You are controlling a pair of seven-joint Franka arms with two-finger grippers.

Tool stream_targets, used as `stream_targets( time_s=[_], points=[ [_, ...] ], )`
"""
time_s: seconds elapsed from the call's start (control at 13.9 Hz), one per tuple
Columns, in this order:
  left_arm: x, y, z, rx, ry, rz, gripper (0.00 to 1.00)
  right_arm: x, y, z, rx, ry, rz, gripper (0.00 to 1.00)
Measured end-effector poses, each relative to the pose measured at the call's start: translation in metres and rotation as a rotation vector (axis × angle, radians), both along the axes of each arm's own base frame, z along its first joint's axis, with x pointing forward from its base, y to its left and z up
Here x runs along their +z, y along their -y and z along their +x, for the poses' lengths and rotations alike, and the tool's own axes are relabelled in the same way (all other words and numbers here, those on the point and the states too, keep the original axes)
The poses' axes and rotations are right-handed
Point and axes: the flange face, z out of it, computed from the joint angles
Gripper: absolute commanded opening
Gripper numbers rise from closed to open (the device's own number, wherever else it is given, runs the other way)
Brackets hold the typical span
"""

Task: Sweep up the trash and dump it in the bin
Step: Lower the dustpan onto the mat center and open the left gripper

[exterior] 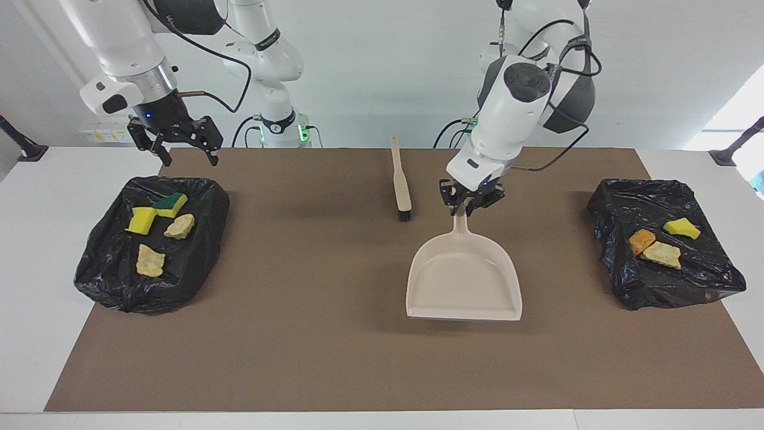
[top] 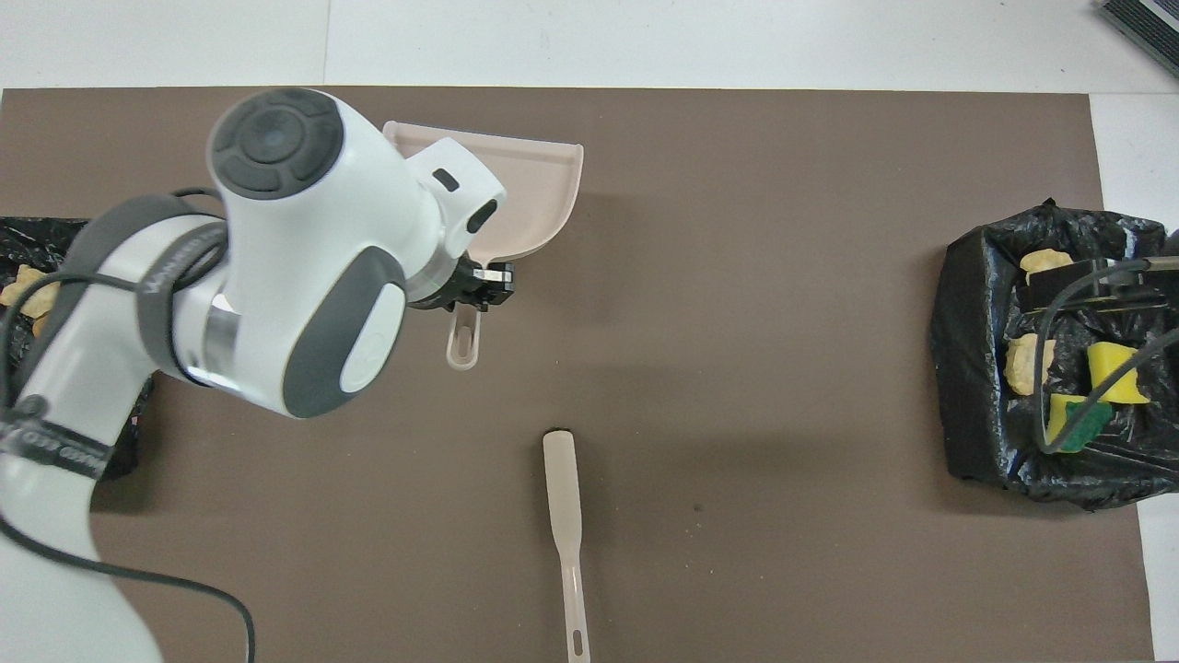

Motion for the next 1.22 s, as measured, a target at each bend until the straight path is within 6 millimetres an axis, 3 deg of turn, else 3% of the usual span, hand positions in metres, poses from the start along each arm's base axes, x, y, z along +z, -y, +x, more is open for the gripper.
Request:
stream_targets(
  time_s=[0.14, 0.36, 0.79, 1.22],
  points=[
    [-0.031, 0.032, 0.000, 0.002, 0.014, -0.015, 0.00, 0.000, 0.000, 0.000, 0.001, 0.000, 0.000, 1.00],
    [-0.055, 0.056, -0.006, -0.014, 0.001, -0.034, 0.00, -0.005, -0.008, -0.002, 0.016, -0.041, -0.001, 1.00],
    [-0.111, 0.080, -0.027, -0.010, 0.004, -0.080, 0.00, -0.017, -0.007, 0.005, 0.017, -0.079, 0.001, 1.00],
    [-0.118, 0.082, -0.027, -0.007, 0.003, -0.085, 0.00, -0.017, -0.007, 0.005, 0.017, -0.079, 0.001, 1.00]
  ],
)
